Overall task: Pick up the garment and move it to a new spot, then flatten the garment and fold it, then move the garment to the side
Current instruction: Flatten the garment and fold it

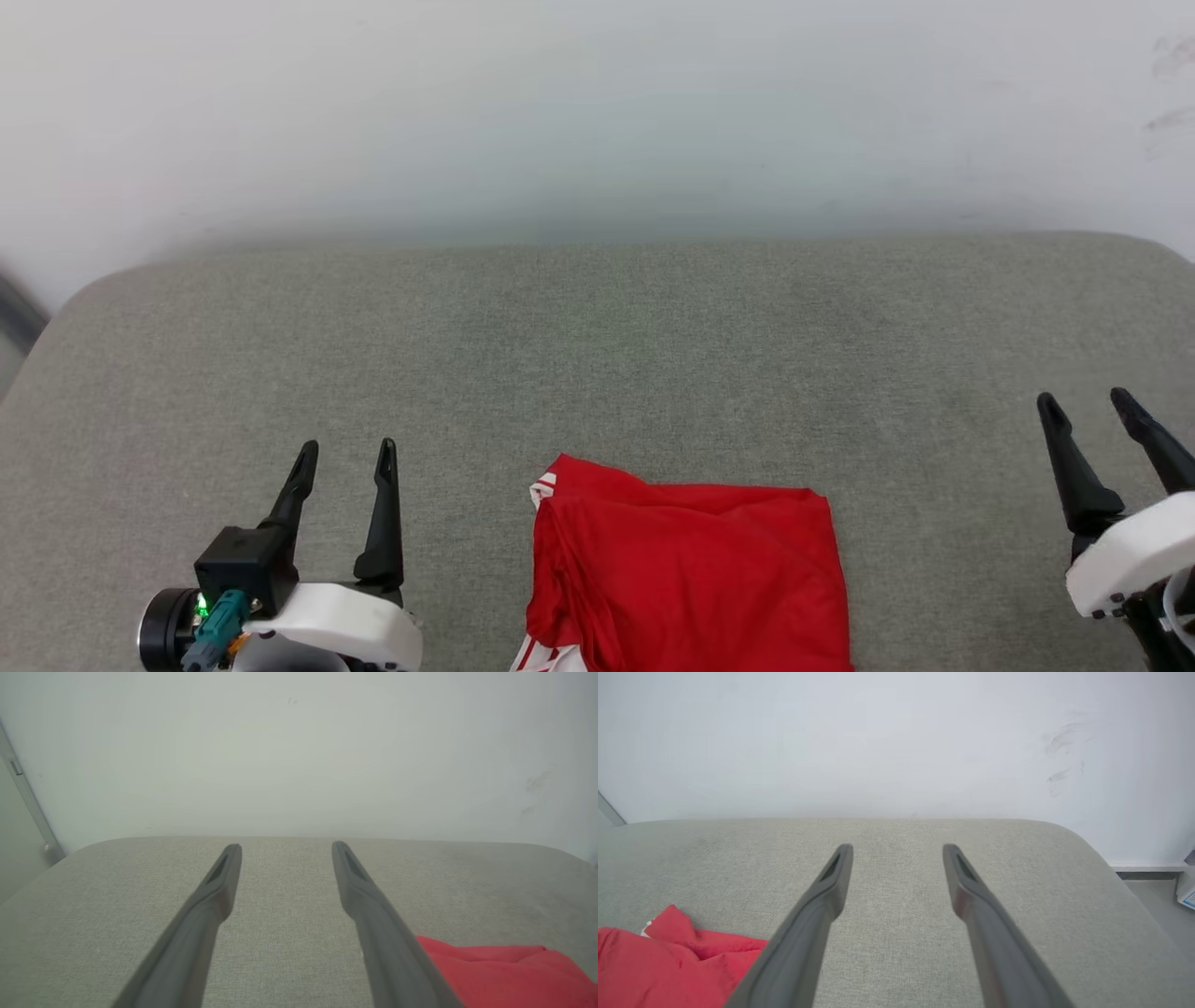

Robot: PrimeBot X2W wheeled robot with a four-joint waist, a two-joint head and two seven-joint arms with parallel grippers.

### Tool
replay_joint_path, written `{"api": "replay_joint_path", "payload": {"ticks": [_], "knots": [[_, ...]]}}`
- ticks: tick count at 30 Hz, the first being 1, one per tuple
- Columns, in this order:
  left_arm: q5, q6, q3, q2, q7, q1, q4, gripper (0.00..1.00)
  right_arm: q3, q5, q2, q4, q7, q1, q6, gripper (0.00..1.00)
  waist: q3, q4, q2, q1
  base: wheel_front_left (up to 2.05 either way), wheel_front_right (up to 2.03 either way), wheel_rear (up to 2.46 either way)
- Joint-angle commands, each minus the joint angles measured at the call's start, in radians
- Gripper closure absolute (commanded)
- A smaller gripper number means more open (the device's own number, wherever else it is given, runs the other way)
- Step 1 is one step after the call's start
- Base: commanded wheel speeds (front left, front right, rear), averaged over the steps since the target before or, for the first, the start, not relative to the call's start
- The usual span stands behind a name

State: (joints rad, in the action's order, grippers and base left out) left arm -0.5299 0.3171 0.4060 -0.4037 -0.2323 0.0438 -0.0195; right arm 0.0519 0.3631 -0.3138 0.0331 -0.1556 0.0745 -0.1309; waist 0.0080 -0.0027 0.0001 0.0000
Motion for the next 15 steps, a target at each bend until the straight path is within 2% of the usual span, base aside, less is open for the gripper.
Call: {"api": "replay_joint_path", "payload": {"ticks": [1,7,15], "knots": [[0.005,0.004,-0.006,-0.006,-0.005,-0.014,0.001,0.0,0.006,-0.003,0.014,-0.017,0.015,-0.019,0.0,0.0,-0.011,-0.007,-0.0001,0.0,0.0,0.0,0.0],[-0.001,0.008,-0.008,-0.011,-0.011,-0.046,0.007,0.0,0.007,-0.026,0.059,-0.123,0.085,-0.108,0.0,0.0,-0.034,-0.02,-0.0001,0.0,0.0,0.0,0.0],[-0.012,0.009,-0.003,-0.003,-0.013,-0.078,0.02,0.0,-0.014,-0.059,0.115,-0.182,0.078,-0.184,0.0,0.0,-0.05,-0.034,-0.0001,0.0,0.0,0.0,0.0]]}}
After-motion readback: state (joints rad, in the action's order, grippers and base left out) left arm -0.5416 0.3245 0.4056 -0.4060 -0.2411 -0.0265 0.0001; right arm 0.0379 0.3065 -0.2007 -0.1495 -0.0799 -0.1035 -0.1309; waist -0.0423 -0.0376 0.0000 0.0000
